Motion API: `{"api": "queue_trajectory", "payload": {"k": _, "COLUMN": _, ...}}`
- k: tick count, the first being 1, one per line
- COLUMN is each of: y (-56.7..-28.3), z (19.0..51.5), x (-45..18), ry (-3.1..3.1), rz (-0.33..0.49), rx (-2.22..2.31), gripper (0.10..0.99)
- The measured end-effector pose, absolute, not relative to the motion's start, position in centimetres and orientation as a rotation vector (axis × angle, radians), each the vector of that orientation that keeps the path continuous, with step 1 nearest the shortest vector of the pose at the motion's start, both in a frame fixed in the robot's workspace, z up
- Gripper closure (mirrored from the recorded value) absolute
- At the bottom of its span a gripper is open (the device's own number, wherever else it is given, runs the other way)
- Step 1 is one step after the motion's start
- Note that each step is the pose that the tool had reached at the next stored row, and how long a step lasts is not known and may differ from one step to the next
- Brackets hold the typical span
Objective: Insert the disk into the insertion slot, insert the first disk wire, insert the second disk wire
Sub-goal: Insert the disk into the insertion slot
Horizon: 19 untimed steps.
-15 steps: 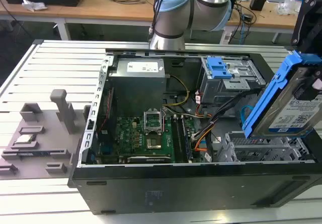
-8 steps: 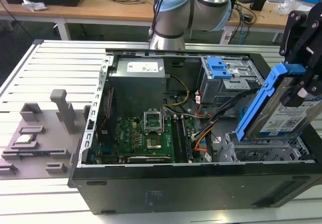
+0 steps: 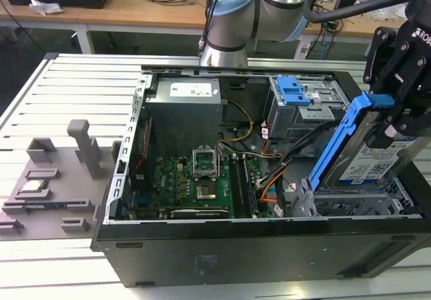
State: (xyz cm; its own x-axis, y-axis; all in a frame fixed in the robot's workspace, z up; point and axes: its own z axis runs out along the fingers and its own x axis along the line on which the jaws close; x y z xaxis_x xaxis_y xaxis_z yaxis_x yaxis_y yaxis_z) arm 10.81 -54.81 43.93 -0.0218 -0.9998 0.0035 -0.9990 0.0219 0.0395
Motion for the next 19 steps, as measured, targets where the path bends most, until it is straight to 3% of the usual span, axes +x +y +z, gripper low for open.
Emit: {"api": "queue_trajectory", "payload": {"k": 19, "y": -54.8, "z": 40.8, "x": 10.7, "ry": -2.223, "rz": -0.038, "rx": 2.175, "gripper": 0.725}}
